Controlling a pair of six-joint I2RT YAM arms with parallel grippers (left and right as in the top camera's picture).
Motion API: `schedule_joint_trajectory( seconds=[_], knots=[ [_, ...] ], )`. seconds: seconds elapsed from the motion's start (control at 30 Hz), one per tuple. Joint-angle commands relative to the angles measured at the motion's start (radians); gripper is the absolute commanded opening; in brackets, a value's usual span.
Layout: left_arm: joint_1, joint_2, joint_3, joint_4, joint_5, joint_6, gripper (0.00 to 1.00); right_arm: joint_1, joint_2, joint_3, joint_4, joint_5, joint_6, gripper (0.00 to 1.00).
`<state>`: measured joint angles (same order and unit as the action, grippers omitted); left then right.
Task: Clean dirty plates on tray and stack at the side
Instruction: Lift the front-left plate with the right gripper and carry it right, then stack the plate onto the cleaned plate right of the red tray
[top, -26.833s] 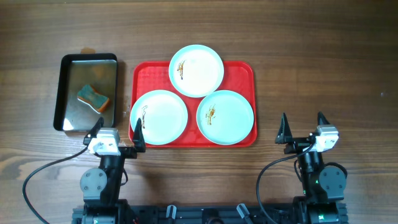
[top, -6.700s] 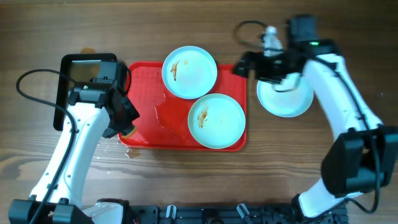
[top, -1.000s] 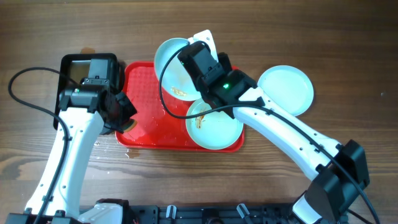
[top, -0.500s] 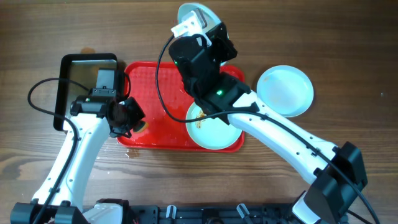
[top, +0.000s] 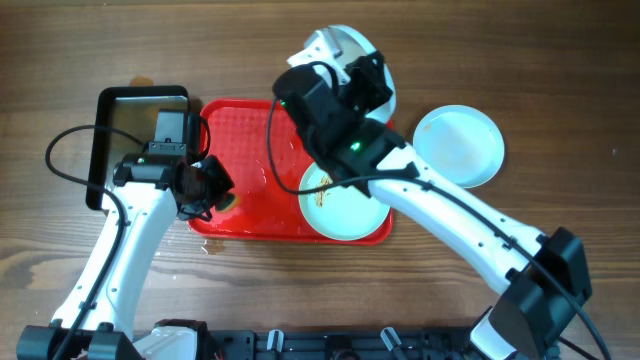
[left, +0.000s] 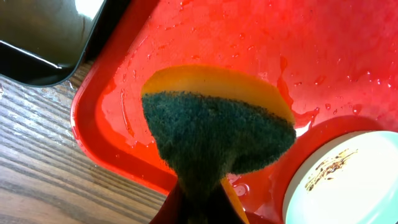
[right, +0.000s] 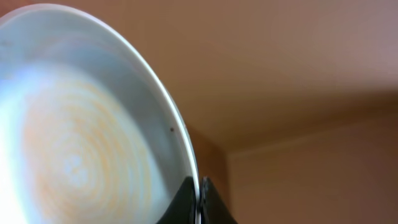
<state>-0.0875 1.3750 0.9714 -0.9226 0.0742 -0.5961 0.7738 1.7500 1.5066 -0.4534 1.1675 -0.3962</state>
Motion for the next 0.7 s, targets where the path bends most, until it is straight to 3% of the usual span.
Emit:
schedule_joint_trajectory(
  seconds=[0.0, 0.13, 0.2, 0.33, 0.43, 0.6, 0.63, 0.67],
  knots=[
    [0.005, -0.004, -0.005, -0.005, 0.008, 0.016, 0.04, -0.121, -0.018, 0.004, -0.210, -0.128, 0.469, 0.04],
    [0.005, -0.004, -0.006, -0.005, 0.008, 0.016, 0.04, -0.356, -0.095, 0.004, -0.390, -0.480, 0.755, 0.04],
    [0.005, -0.004, -0.006, -0.005, 0.008, 0.016, 0.04, -0.510, -0.138, 0.004, -0.416, -0.741, 0.770, 0.04],
    [0.005, -0.004, -0.006, -0.005, 0.008, 0.016, 0.04, -0.764, -0.150, -0.036, -0.447, -1.036, 0.763, 0.04],
    [0.005, -0.004, -0.006, -0.004, 0.008, 0.016, 0.04, -0.877, -0.149, -0.150, -0.396, -1.059, 0.763, 0.04],
    [0.005, -0.004, -0.006, -0.004, 0.008, 0.016, 0.04, -0.936, -0.149, -0.356, -0.225, -1.060, 0.763, 0.04],
    [0.005, -0.004, -0.006, -0.005, 0.008, 0.016, 0.04, -0.936, -0.148, -0.391, -0.190, -1.063, 0.765, 0.12],
    [0.005, -0.004, -0.006, -0.005, 0.008, 0.016, 0.04, -0.936, -0.148, -0.408, -0.171, -1.076, 0.765, 0.39]
  ],
)
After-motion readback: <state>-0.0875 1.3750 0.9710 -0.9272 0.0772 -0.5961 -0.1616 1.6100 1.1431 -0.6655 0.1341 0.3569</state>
